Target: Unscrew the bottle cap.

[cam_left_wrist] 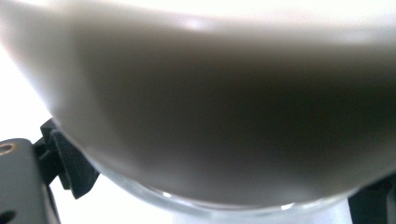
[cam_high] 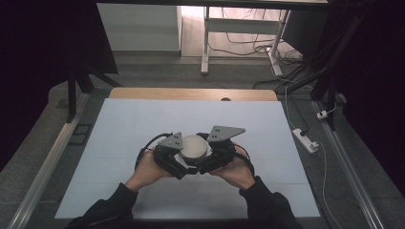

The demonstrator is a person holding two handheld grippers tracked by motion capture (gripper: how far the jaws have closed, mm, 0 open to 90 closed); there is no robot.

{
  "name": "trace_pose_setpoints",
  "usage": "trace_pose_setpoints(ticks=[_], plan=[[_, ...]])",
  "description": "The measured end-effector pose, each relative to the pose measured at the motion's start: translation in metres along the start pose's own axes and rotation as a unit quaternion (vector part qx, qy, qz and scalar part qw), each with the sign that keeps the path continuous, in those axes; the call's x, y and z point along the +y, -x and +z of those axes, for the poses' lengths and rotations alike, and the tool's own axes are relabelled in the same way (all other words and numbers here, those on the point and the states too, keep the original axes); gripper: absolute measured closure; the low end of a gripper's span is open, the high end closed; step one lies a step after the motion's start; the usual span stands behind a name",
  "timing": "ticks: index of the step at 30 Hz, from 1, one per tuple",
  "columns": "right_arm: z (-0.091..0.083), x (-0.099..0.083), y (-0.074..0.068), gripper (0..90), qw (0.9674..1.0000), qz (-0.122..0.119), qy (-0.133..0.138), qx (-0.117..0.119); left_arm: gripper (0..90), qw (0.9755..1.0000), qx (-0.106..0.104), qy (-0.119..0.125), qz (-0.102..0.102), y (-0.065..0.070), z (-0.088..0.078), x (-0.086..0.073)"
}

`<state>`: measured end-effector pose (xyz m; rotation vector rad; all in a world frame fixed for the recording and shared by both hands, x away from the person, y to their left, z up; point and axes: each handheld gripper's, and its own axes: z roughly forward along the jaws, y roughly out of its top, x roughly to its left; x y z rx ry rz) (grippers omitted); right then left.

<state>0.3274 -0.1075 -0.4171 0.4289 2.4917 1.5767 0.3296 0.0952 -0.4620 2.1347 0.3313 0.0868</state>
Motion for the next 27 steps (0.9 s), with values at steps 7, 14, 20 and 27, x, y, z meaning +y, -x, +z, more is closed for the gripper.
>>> trace_pose_setpoints(ticks=[7,14,20,27], plan=[[-0.005,0.003,0.0,7.6,0.9999,-0.01,0.01,0.004,7.4,1.0,0.003,-0.004,0.002,-0.001,0.001,-0.002],[-0.01,0.003,0.002,7.6,0.9999,-0.008,0.015,0.0,7.4,0.9999,0.01,-0.004,0.0,-0.004,-0.001,-0.004],[-0.013,0.004,0.0,7.6,0.9998,-0.011,0.016,-0.001,7.4,0.9998,0.018,-0.005,-0.005,-0.006,-0.001,-0.006],[-0.016,0.004,-0.002,7.6,0.9998,-0.011,0.016,-0.001,7.4,0.9994,0.032,-0.003,-0.016,-0.013,-0.003,-0.009]])
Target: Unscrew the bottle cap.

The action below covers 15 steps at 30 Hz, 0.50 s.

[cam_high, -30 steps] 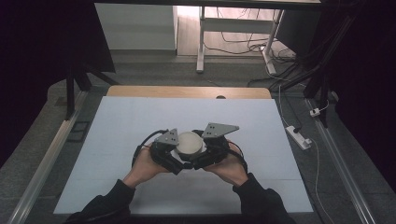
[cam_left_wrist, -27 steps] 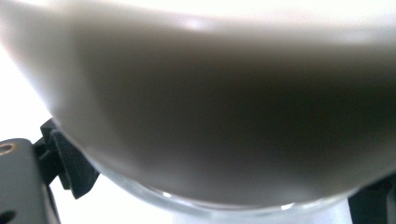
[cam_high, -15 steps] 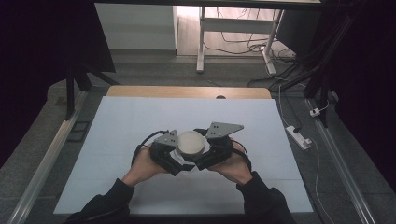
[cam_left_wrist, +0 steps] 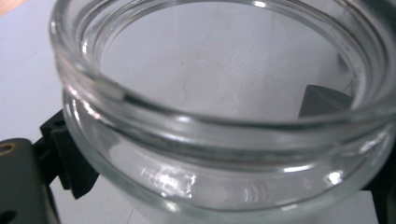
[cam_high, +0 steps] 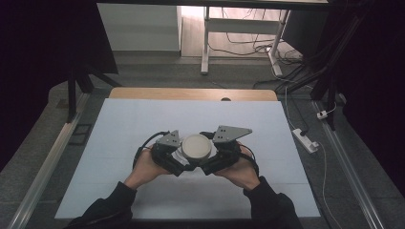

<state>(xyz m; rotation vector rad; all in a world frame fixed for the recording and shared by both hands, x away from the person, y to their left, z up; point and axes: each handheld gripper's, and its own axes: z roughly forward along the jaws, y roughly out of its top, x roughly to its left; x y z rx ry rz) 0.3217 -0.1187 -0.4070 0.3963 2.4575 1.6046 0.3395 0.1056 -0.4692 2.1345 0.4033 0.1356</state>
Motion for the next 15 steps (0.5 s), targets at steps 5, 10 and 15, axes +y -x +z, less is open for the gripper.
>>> trace_pose_setpoints(ticks=[5,10,15], plan=[[-0.001,0.0,-0.003,7.6,1.0,-0.002,0.0,0.002,7.4,0.9999,0.012,-0.001,-0.011,-0.004,0.001,-0.001],[-0.003,0.001,-0.007,7.6,1.0,-0.004,0.0,0.007,7.4,0.9997,0.019,0.0,-0.015,-0.009,0.001,-0.002],[-0.004,-0.001,-0.012,7.6,0.9999,-0.002,-0.003,0.01,7.4,0.9994,0.029,0.006,-0.021,-0.014,-0.002,-0.001]])
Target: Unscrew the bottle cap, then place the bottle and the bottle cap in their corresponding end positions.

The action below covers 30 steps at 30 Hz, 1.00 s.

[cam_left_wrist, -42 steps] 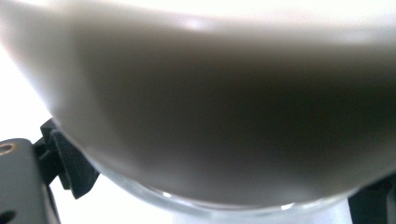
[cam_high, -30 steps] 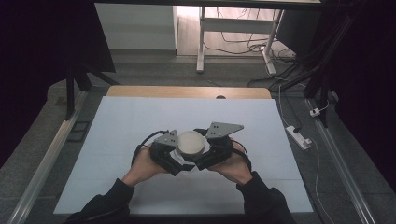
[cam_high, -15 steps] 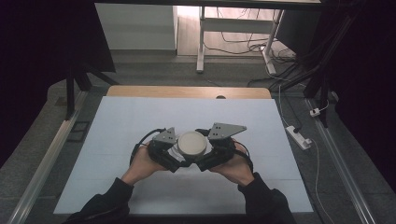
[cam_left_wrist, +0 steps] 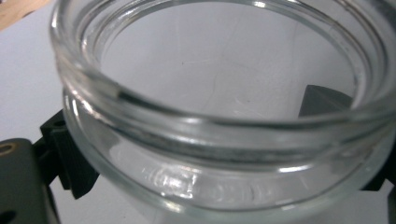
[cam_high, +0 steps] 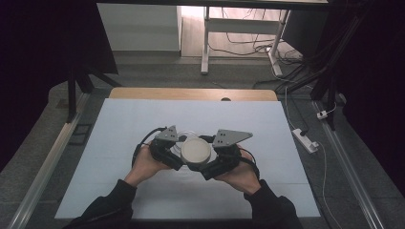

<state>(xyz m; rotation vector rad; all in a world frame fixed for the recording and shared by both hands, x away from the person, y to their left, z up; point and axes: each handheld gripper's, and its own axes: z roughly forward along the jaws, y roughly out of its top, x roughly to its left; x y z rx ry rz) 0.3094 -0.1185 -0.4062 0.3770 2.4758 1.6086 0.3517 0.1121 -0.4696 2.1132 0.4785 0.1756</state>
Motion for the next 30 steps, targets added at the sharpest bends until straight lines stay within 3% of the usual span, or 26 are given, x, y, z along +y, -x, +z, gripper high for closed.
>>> trace_pose_setpoints(ticks=[14,30], plan=[[0.0,-0.006,-0.008,7.6,1.0,0.006,0.0,0.007,7.4,0.9997,0.019,0.006,-0.011,-0.013,0.001,0.001],[0.008,-0.025,-0.015,7.5,0.9998,0.004,-0.008,0.016,7.4,0.999,0.037,0.02,-0.016,-0.029,0.007,0.004]])
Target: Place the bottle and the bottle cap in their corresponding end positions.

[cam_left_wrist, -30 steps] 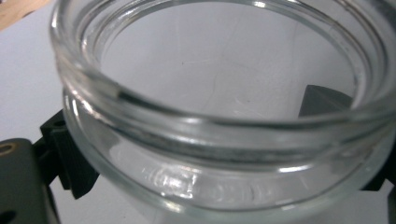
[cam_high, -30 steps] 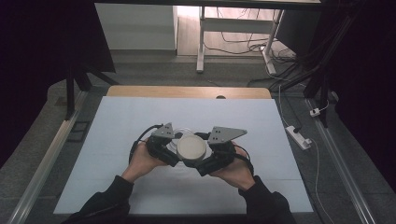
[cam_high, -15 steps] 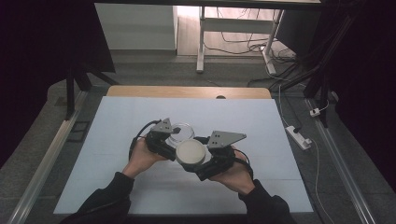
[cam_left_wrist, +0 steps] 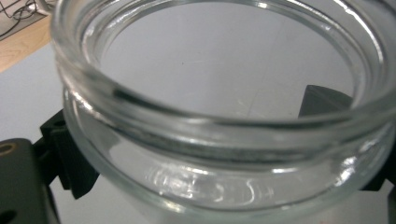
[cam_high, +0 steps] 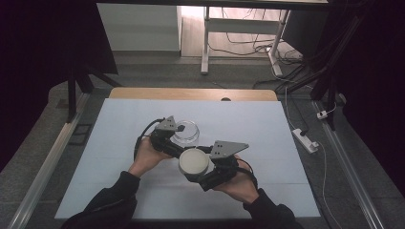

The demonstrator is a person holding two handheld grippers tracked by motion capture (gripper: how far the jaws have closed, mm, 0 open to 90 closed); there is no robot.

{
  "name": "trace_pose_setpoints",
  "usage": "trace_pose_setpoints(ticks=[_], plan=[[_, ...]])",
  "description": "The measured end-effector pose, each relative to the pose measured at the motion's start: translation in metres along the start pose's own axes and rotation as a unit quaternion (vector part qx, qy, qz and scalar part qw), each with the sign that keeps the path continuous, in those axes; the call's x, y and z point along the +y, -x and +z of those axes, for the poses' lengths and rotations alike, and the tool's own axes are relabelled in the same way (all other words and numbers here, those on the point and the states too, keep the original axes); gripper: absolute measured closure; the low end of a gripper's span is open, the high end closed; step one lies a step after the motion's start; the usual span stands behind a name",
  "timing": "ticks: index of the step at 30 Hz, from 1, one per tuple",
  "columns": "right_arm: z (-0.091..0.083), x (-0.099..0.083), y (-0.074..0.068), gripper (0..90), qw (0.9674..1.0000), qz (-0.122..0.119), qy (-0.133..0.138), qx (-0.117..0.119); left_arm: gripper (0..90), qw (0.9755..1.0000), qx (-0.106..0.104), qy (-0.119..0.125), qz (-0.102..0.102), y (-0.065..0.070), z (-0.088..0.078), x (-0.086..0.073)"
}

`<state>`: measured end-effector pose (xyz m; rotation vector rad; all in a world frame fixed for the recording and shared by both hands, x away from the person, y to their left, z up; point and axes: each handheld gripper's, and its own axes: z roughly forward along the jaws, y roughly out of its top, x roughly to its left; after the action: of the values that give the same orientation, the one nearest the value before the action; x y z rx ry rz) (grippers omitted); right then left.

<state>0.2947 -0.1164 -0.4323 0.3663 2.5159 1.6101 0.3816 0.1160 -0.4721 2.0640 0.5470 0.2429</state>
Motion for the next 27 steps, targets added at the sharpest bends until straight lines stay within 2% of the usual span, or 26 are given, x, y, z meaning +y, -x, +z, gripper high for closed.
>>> trace_pose_setpoints(ticks=[8,19,27], plan=[[0.007,-0.017,0.001,7.5,1.0,0.002,-0.008,0.001,7.4,0.9999,0.006,0.005,-0.006,-0.007,0.009,-0.001],[0.017,-0.047,0.01,7.5,0.9998,0.011,-0.018,-0.004,7.4,0.9999,0.011,0.008,-0.003,-0.013,0.027,0.001],[0.031,-0.064,0.01,7.5,0.9989,0.008,-0.046,-0.002,7.4,0.9998,0.018,0.012,-0.003,-0.016,0.041,0.002]])
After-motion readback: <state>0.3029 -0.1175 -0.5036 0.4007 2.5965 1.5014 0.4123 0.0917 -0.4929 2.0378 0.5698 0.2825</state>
